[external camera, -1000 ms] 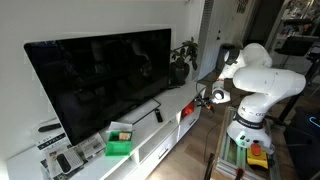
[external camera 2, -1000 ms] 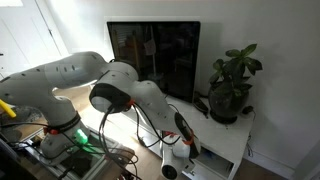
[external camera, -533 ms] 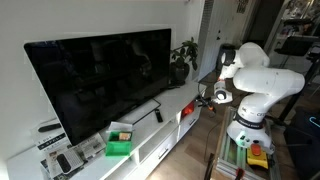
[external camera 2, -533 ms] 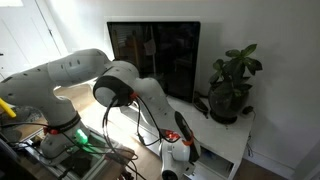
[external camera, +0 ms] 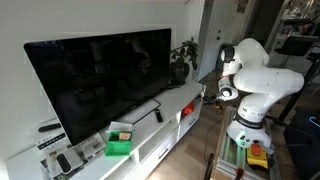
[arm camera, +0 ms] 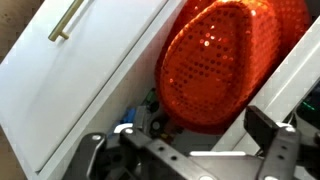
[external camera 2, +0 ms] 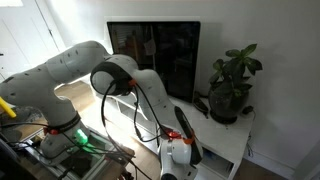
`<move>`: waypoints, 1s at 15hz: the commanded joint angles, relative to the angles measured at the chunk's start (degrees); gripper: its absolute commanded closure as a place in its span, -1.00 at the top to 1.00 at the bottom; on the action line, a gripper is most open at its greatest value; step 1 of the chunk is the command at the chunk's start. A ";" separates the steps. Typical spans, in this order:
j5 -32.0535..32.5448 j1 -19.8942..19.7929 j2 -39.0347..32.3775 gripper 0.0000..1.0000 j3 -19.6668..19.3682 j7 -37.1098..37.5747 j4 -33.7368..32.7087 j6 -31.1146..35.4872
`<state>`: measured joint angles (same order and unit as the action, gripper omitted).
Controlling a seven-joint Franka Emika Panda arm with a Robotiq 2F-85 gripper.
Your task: Pick up the red hat and put it in the top rightmost compartment on the tv stand
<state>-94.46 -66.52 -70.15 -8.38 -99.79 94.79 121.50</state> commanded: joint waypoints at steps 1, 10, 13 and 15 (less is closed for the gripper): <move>-2.02 2.16 4.96 1.00 -3.26 -4.84 6.18 -0.81; -5.04 5.23 14.40 1.00 -8.74 -17.79 17.47 1.18; -8.85 6.18 18.03 1.00 -11.17 -24.53 21.31 1.51; -11.31 6.89 20.57 1.00 -12.76 -28.97 24.00 0.74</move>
<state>-101.46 -61.58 -55.15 -18.74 -121.92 112.38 121.91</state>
